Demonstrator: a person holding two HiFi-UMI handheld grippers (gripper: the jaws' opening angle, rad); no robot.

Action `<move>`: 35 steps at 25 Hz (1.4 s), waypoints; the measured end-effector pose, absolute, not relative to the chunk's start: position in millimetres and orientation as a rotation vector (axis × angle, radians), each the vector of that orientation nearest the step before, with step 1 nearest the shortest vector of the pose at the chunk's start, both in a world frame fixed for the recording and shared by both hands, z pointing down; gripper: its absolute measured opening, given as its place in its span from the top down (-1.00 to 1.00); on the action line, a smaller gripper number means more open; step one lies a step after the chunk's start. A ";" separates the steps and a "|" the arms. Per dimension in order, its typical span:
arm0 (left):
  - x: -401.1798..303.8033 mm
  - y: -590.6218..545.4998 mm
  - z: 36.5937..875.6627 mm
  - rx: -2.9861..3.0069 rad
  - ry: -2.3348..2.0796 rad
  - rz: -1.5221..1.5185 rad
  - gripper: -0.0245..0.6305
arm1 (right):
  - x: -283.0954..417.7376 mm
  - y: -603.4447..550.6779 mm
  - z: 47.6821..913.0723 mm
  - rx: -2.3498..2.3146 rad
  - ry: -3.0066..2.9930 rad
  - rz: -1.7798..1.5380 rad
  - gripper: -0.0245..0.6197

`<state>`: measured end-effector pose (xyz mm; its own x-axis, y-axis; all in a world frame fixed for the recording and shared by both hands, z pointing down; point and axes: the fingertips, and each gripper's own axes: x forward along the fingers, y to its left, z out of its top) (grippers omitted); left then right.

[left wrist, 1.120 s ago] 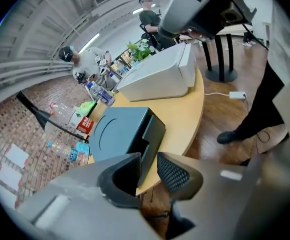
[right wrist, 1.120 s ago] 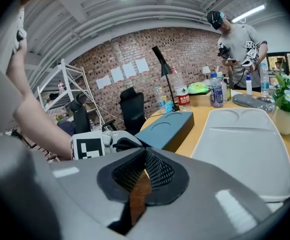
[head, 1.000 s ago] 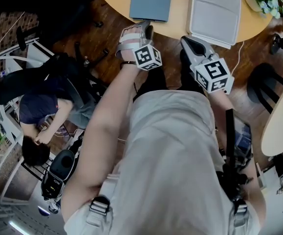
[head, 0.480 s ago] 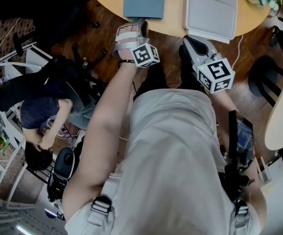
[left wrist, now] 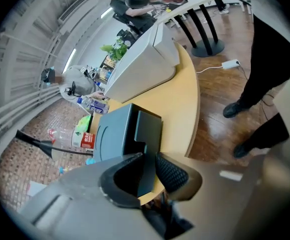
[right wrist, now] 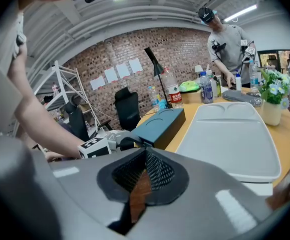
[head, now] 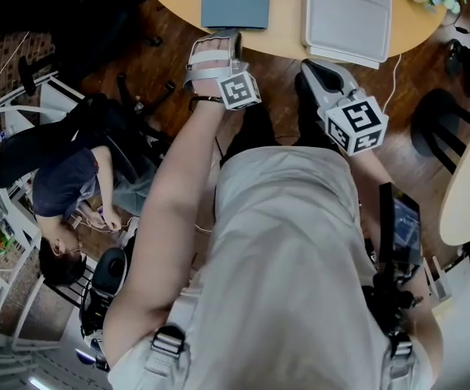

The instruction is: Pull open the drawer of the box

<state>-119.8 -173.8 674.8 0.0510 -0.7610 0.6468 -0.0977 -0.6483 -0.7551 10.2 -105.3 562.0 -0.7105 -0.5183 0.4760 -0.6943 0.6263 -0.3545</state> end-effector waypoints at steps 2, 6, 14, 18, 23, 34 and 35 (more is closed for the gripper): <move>-115.2 -173.1 678.0 -1.836 0.862 -1.615 0.66 | 10.2 -104.5 563.0 0.970 -2.520 0.750 0.90; -107.6 -174.6 675.0 -1.919 0.892 -1.568 0.71 | 11.9 -104.6 564.8 0.973 -2.511 0.758 0.90; -108.2 -177.6 671.6 -1.887 0.823 -1.592 0.79 | 10.9 -103.6 565.7 0.972 -2.519 0.766 0.90; -119.9 -167.1 679.4 -1.833 0.713 -1.682 0.81 | 8.5 -102.6 565.8 0.971 -2.524 0.770 0.90; -121.8 -146.6 682.6 -1.916 0.621 -1.729 0.82 | 0.8 -100.5 561.0 0.955 -2.540 0.765 0.90; -122.0 -105.7 688.0 -2.004 0.527 -1.804 0.83 | -3.2 -96.2 556.8 0.922 -2.544 0.734 0.90; -122.1 -100.9 688.3 -2.010 0.517 -1.806 0.83 | -3.9 -95.3 556.5 0.920 -2.544 0.733 0.90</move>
